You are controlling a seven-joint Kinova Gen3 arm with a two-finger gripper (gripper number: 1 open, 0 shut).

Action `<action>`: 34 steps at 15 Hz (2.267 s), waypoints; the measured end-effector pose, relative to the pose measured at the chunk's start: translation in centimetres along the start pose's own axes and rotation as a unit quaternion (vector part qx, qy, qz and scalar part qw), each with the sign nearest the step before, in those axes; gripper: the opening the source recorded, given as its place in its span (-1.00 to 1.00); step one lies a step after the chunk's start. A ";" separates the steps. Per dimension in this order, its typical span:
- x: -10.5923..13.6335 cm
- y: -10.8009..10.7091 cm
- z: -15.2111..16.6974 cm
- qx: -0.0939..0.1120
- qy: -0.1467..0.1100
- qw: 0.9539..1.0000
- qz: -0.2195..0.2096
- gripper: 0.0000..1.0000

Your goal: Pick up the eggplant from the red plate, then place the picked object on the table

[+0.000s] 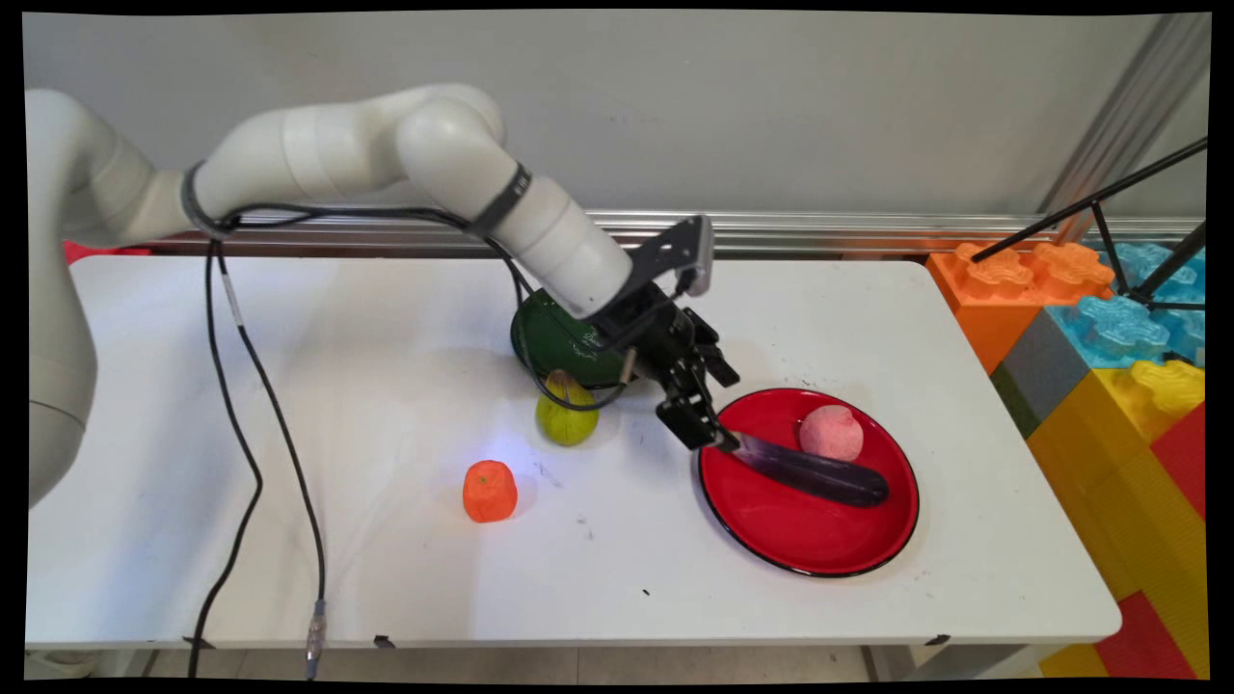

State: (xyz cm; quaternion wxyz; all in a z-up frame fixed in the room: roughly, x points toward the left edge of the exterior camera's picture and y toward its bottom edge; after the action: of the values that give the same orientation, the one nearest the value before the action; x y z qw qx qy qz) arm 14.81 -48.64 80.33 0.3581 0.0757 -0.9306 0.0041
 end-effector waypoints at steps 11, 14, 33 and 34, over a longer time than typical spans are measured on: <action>-1.1 -0.8 6.3 -0.012 0.011 1.000 0.007 1.00; -1.1 -1.0 7.6 -0.013 0.014 1.000 0.004 1.00; -0.5 -1.4 10.0 -0.025 0.008 1.000 0.018 -1.00; -0.3 -1.3 9.9 -0.026 0.008 0.999 0.019 -1.00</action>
State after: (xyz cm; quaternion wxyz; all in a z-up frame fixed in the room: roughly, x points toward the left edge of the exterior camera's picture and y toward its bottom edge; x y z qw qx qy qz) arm 8.62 -50.52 72.72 0.3676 0.0491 -0.9286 -0.0128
